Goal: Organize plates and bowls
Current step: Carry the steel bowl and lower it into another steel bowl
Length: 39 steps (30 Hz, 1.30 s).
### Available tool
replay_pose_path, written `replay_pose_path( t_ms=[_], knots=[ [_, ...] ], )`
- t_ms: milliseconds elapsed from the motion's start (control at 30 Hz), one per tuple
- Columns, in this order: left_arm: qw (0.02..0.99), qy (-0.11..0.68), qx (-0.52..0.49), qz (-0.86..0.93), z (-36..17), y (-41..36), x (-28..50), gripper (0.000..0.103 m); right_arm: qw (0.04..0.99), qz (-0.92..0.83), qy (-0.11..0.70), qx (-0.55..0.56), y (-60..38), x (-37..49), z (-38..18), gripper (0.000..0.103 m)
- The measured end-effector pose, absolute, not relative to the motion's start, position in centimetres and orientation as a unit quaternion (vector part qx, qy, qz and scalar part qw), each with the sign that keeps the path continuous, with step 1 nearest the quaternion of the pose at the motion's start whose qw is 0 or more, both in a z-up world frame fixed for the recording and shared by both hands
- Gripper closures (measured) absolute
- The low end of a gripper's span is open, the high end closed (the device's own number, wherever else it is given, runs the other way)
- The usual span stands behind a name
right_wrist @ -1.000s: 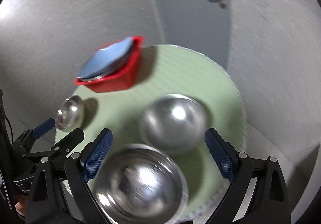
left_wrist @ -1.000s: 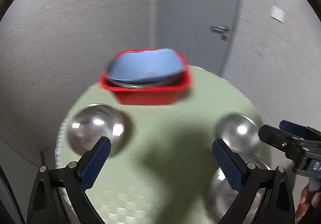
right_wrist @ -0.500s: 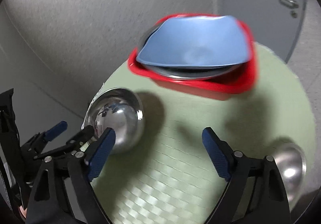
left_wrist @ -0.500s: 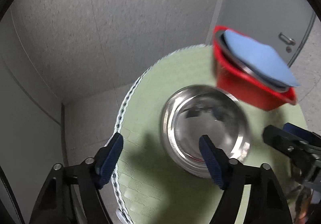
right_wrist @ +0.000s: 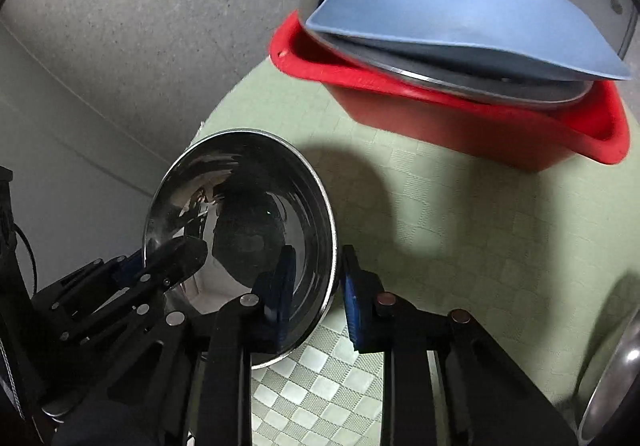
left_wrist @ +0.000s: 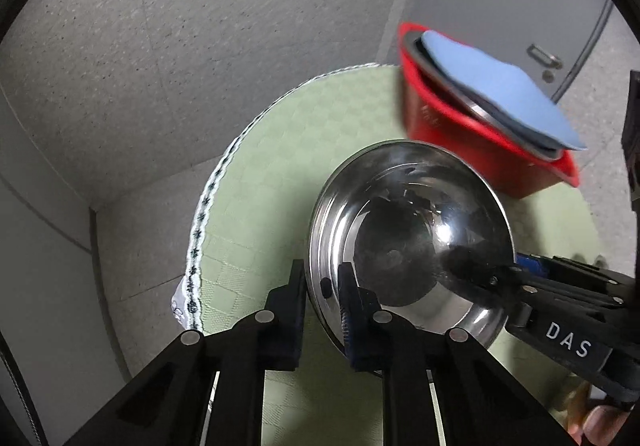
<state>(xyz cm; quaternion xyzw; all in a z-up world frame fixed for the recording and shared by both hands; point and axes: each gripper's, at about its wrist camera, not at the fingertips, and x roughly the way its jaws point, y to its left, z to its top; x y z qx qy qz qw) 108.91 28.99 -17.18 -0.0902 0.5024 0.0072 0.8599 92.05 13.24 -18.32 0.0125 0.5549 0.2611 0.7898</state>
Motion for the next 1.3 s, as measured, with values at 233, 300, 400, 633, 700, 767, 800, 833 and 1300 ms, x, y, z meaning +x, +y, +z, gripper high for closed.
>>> replay_pose_path(
  t_ms=[233, 300, 400, 633, 700, 767, 800, 833, 1300],
  knots=[
    [0.886, 0.457, -0.068, -0.033, -12.1, 25.8, 106.3, 0.091, 0.82, 0.246, 0.514, 0.044, 8.9, 89.7, -13.9, 0.081],
    [0.893, 0.444, -0.058, -0.049, -10.7, 24.3, 105.3, 0.091, 0.832, 0.236, 0.499, 0.055, 6.9, 88.7, -12.4, 0.081],
    [0.9, 0.427, -0.042, -0.079, -8.9, 21.7, 103.7, 0.091, 0.847, 0.216, 0.48, 0.069, 3.9, 87.1, -10.3, 0.081],
    [0.897, 0.416, -0.01, -0.148, -7.5, 15.1, 99.9, 0.091, 0.875, 0.159, 0.447, 0.094, -4.6, 81.9, -6.9, 0.081],
    [0.893, 0.42, 0.0, -0.161, -8.0, 13.5, 99.1, 0.091, 0.878, 0.144, 0.447, 0.096, -6.2, 80.9, -6.8, 0.081],
    [0.889, 0.425, 0.006, -0.172, -8.4, 12.1, 98.2, 0.091, 0.878, 0.133, 0.448, 0.101, -7.4, 79.9, -7.1, 0.081],
    [0.887, 0.428, 0.009, -0.176, -8.8, 11.5, 98.0, 0.091, 0.878, 0.129, 0.45, 0.102, -8.4, 79.5, -7.2, 0.081],
    [0.885, 0.431, 0.011, -0.177, -8.9, 11.2, 97.8, 0.091, 0.877, 0.126, 0.452, 0.104, -9.2, 79.2, -7.3, 0.081],
    [0.867, 0.476, 0.04, -0.143, -11.1, 5.9, 94.0, 0.091, 0.849, 0.134, 0.507, 0.068, -12.6, 75.4, -12.9, 0.081]
  ],
)
